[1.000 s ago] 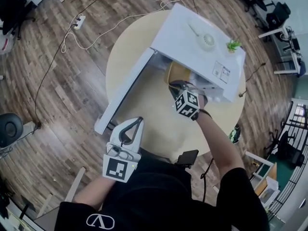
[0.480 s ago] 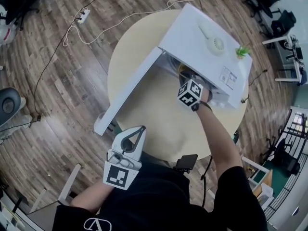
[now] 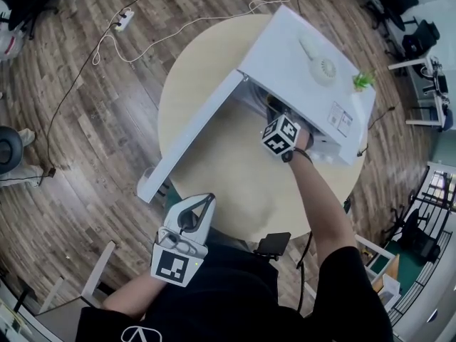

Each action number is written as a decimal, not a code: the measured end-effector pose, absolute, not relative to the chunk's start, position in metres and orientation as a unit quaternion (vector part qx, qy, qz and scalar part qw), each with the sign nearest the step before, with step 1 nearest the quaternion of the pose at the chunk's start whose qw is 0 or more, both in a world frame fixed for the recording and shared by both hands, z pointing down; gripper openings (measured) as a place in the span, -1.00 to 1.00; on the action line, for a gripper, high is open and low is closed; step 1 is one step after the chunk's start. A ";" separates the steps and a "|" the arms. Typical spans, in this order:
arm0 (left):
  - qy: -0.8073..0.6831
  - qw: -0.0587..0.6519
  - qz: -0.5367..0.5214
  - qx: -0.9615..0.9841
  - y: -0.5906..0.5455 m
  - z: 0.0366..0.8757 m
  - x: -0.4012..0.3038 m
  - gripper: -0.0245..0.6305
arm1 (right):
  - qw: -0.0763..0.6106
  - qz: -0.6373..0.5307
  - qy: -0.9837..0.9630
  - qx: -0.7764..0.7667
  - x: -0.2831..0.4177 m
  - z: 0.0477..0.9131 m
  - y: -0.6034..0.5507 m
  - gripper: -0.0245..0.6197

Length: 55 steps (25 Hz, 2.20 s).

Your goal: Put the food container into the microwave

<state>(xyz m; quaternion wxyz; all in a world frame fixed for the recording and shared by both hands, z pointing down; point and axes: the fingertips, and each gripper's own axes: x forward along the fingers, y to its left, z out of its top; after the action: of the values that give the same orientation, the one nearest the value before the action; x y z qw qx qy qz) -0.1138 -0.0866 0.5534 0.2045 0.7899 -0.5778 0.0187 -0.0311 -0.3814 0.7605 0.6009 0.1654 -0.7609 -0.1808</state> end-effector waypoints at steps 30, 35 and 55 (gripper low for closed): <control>-0.557 0.197 0.039 0.806 -0.092 0.546 -0.102 -0.93 | 0.527 -0.214 -0.775 0.274 0.004 0.717 -0.321 -0.55; -0.544 0.167 0.044 0.821 -0.106 0.527 -0.094 -0.93 | 0.558 -0.158 -0.786 0.213 0.033 0.729 -0.249 -0.55; -0.504 0.046 0.036 0.862 -0.158 0.420 -0.052 -0.93 | 0.352 -0.057 -0.920 0.161 0.031 0.542 -0.090 -0.90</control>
<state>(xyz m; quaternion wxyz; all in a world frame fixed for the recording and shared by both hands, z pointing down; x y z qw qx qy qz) -0.0515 -0.1579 0.4202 0.0458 0.8617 -0.5040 0.0364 0.0308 -0.0901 0.5419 0.3520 0.1609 -0.9203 -0.0570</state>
